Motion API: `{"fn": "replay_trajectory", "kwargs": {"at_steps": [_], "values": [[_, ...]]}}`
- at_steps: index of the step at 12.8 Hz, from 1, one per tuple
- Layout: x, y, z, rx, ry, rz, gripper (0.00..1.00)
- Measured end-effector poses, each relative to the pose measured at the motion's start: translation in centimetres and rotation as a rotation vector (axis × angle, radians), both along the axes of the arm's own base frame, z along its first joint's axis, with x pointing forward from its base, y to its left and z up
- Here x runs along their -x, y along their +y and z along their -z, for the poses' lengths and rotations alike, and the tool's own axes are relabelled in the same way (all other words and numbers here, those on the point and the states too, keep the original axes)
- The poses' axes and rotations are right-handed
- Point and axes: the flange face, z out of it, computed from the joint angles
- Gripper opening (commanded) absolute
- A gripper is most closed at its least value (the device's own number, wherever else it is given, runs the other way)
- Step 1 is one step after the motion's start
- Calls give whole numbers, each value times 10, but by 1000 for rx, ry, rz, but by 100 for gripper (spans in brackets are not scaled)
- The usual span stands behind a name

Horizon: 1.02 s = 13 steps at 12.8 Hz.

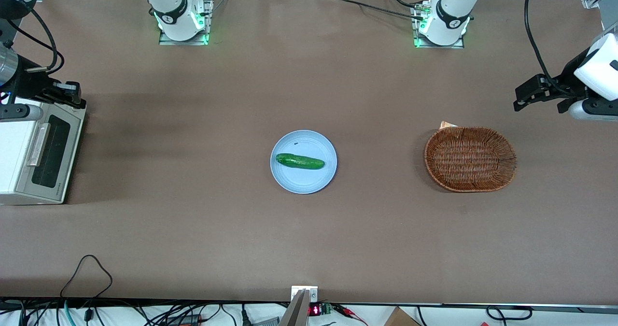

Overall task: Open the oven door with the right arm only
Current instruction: 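Move the right gripper down to the toaster oven door handle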

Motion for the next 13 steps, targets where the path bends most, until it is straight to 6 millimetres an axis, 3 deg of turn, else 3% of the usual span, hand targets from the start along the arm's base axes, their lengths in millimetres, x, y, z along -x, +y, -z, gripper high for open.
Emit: {"fn": "replay_trajectory", "kwargs": {"at_steps": [4, 7, 9, 13], "values": [[5, -3, 3, 28, 39, -6, 4], [9, -17, 11, 202, 110, -35, 4], [-2, -14, 32, 387, 154, -102, 4], [-40, 19, 104, 707, 177, -204, 4]]}}
